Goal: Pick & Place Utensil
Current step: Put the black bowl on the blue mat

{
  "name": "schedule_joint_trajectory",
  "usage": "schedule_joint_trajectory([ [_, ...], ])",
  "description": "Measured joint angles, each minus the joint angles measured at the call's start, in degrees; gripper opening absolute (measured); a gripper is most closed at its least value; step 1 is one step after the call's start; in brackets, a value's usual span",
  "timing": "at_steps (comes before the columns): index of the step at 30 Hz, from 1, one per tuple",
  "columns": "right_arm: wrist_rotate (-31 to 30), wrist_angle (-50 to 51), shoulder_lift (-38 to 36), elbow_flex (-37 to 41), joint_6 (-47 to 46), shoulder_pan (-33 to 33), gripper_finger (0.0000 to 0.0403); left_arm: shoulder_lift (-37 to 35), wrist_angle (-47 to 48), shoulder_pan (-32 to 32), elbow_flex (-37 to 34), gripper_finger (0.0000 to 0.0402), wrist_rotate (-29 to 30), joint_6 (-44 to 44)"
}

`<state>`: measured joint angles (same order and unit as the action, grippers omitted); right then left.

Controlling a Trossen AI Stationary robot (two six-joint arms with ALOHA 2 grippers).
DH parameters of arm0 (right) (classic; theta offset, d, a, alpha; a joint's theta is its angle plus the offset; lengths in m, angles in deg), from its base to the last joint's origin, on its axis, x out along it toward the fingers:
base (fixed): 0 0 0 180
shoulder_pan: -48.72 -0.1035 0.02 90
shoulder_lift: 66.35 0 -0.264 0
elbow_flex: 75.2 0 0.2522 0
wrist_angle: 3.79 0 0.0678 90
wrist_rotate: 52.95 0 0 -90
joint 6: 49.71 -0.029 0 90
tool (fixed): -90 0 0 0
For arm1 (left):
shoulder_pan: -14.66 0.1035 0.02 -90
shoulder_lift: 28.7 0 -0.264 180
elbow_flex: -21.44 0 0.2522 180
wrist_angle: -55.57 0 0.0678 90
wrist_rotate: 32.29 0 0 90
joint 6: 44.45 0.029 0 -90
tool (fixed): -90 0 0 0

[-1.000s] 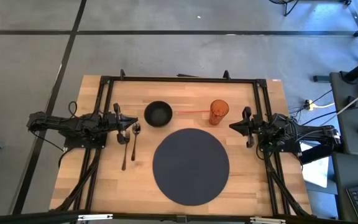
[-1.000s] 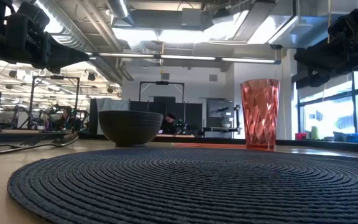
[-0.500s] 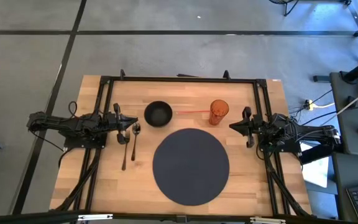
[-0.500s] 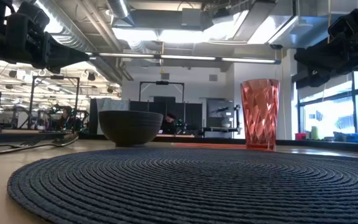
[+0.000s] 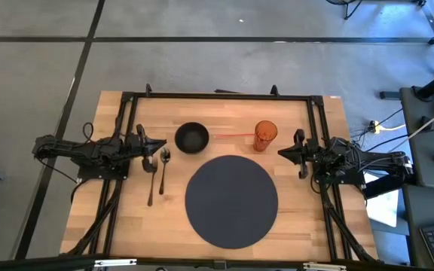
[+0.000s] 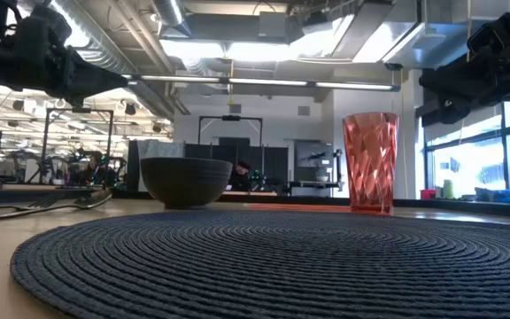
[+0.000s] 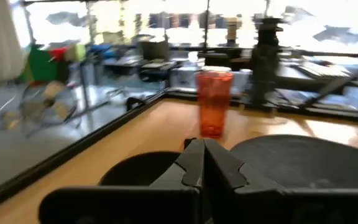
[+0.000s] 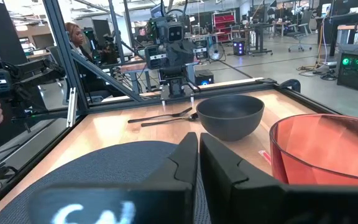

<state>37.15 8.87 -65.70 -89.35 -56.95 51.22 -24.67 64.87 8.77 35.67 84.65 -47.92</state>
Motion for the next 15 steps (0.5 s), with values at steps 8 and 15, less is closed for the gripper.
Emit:
schedule_joint_trajectory([
  [8,0.00,0.00,-0.02,0.00,0.00,0.00,0.0019,1.01,-2.18,0.00,0.00,0.0001,3.51,-0.14],
  [15,-0.02,-0.33,-0.02,0.00,0.00,0.00,0.0020,1.01,-5.05,0.00,0.00,0.0001,-0.23,-2.37],
])
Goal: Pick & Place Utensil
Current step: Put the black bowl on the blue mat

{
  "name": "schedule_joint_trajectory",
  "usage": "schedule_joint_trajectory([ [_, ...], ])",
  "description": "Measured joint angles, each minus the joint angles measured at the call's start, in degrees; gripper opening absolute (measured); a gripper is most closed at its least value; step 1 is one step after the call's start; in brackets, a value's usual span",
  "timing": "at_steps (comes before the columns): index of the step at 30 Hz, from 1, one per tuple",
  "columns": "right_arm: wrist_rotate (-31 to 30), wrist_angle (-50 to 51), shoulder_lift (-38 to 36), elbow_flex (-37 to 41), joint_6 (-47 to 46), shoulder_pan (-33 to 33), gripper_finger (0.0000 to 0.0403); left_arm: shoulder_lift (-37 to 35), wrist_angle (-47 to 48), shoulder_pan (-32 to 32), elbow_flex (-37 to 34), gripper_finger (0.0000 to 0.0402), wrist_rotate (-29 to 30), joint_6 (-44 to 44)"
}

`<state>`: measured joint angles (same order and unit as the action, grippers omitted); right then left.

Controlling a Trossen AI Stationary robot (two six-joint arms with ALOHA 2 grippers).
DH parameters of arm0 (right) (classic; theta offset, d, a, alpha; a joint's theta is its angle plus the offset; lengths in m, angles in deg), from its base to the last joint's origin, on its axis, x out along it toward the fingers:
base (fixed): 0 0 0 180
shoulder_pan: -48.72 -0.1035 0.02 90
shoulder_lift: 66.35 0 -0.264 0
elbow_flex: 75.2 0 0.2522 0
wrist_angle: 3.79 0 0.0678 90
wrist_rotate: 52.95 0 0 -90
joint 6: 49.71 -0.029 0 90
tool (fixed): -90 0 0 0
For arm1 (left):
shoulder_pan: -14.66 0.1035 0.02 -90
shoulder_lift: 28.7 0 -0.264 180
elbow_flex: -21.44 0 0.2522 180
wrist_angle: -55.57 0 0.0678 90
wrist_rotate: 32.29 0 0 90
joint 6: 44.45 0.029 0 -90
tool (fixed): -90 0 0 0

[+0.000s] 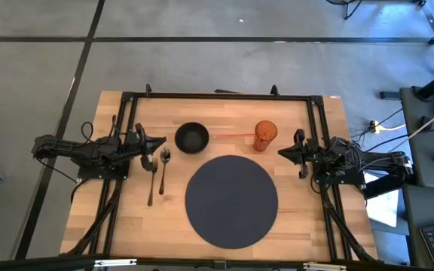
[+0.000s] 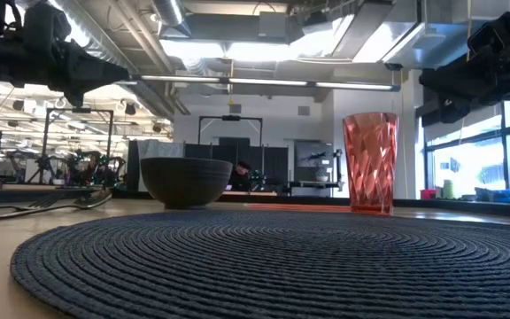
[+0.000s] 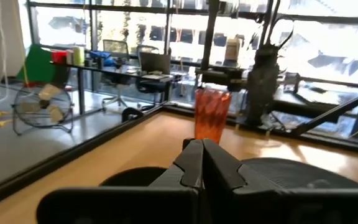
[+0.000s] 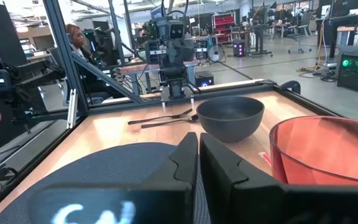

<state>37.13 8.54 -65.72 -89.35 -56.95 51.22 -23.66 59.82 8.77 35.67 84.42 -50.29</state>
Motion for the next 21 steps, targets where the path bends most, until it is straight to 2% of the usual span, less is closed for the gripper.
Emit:
schedule_joint_trajectory([
  [10,-0.23,-2.22,0.02,0.00,0.78,0.00,0.0020,0.00,3.76,0.00,0.02,0.0001,-1.12,-0.49],
  [21,-0.94,-6.43,0.00,0.00,9.31,0.00,0.0019,0.00,5.31,0.00,0.00,0.0001,-0.77,-1.98],
])
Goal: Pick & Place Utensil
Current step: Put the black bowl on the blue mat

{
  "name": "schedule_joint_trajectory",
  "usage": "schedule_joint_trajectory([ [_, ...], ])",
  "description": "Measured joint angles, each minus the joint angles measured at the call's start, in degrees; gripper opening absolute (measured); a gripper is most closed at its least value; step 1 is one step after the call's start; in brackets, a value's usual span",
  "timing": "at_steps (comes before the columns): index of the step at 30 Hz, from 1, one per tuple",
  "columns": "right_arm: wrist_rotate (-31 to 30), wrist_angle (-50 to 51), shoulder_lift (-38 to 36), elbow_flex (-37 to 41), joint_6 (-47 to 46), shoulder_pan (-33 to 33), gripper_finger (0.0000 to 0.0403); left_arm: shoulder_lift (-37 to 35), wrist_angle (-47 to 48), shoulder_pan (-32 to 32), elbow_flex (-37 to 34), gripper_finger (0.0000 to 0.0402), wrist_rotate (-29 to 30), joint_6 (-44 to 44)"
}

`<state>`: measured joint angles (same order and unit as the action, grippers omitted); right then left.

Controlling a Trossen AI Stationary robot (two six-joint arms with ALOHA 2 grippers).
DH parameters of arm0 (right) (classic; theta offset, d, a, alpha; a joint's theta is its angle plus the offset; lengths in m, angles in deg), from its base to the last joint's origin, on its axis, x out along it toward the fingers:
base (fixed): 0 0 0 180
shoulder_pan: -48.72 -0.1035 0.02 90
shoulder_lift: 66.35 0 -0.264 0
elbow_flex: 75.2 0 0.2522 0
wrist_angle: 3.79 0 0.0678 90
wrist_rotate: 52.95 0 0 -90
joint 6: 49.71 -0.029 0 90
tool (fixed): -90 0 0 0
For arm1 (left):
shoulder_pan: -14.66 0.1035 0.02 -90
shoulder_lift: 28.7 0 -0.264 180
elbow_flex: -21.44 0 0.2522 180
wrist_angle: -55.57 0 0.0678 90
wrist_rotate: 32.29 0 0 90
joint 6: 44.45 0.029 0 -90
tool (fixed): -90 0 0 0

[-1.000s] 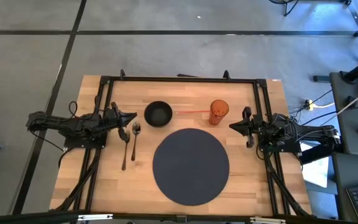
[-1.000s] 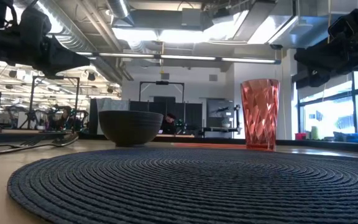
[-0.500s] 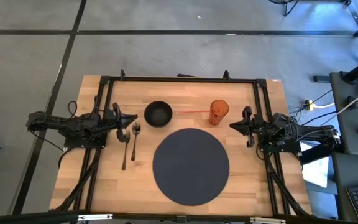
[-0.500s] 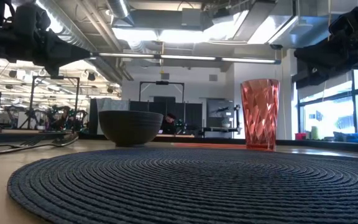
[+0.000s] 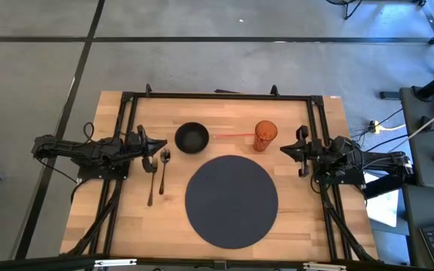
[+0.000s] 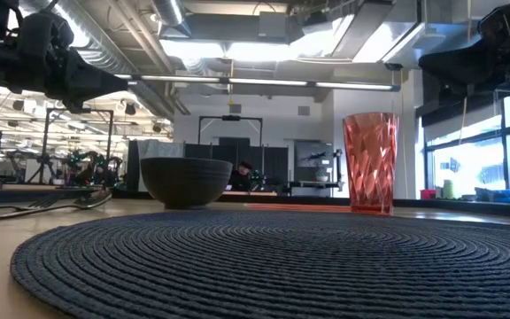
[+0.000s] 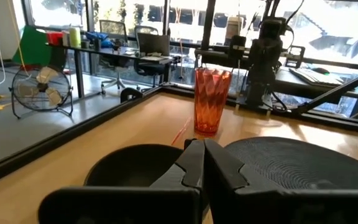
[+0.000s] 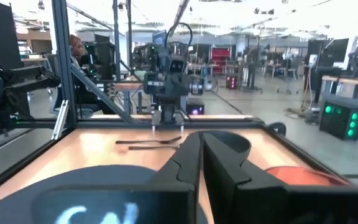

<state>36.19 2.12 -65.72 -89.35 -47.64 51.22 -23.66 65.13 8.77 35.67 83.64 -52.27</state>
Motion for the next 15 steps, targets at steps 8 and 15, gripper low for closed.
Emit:
schedule_joint_trajectory([
  [8,0.00,-2.95,0.01,0.00,3.04,0.00,0.0019,1.47,-4.27,0.02,0.01,0.0001,4.69,7.63],
  [15,-0.86,-4.08,0.00,0.00,3.84,0.00,0.0006,1.60,-7.45,-0.02,0.01,0.0001,4.09,13.97],
])
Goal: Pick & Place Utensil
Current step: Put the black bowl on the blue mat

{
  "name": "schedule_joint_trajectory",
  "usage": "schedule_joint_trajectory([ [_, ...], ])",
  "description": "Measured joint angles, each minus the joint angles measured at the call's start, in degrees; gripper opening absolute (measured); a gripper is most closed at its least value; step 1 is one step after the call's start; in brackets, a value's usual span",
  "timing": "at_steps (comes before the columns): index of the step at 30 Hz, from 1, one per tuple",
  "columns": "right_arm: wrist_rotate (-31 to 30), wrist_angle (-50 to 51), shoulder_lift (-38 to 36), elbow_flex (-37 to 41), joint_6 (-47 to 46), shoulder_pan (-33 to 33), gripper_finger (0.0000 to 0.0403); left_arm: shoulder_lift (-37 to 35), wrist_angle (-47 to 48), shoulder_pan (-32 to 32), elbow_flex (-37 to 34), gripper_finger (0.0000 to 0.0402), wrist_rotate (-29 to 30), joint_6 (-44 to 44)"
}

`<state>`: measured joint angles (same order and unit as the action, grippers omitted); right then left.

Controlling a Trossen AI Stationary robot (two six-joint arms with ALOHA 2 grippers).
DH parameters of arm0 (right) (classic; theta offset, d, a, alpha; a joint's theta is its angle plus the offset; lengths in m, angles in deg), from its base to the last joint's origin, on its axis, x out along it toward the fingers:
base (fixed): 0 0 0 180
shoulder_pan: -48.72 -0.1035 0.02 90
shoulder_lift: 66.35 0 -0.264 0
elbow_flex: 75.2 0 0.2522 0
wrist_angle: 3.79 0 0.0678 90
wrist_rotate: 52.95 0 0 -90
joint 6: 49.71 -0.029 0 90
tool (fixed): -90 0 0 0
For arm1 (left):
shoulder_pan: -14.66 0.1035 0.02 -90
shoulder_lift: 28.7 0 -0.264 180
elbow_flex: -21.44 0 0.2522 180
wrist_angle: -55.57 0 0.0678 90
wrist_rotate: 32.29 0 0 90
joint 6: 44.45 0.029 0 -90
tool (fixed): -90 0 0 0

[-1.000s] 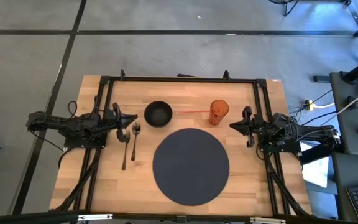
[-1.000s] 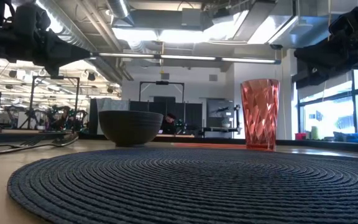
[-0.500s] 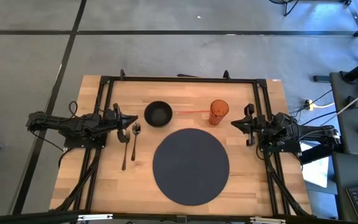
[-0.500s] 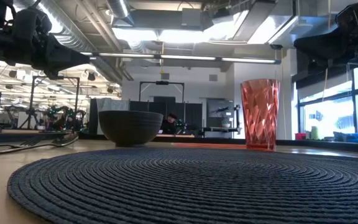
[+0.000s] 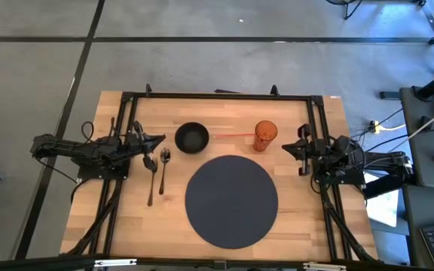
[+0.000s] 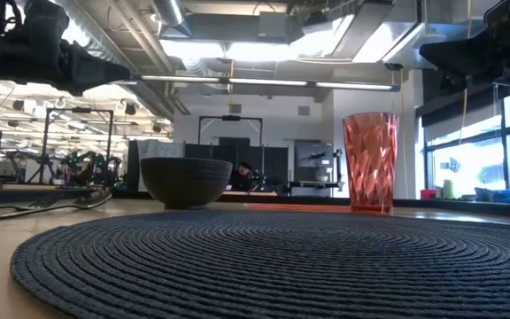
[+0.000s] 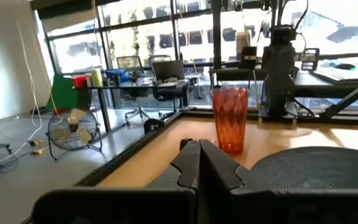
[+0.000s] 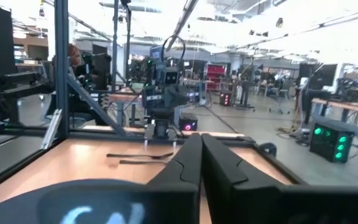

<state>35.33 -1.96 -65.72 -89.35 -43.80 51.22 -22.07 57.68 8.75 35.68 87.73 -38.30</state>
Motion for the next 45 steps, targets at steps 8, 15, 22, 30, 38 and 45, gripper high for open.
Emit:
schedule_joint_trajectory([
  [8,-0.82,-1.26,0.01,0.00,-0.46,0.00,0.0004,0.02,2.42,0.02,0.01,0.0001,1.56,-2.33],
  [15,-1.77,-0.65,0.02,0.00,-1.00,0.00,0.0004,0.14,2.42,0.01,0.01,0.0001,1.53,-9.79],
  [22,-1.77,-0.70,0.02,0.00,2.25,0.00,0.0005,3.35,-1.20,0.03,4.89,0.0001,0.25,-11.45],
  [30,-2.98,-1.08,0.02,0.00,4.09,0.00,0.0005,21.05,6.50,0.20,22.25,0.0001,0.41,-14.02],
  [38,-4.76,-0.20,0.02,0.00,2.97,0.00,0.0005,43.16,24.05,4.76,39.08,0.0001,-7.13,-20.48],
  [45,-4.75,1.24,0.02,0.00,0.23,0.00,0.0005,59.62,33.75,8.33,46.06,0.0001,-19.36,-20.50],
])
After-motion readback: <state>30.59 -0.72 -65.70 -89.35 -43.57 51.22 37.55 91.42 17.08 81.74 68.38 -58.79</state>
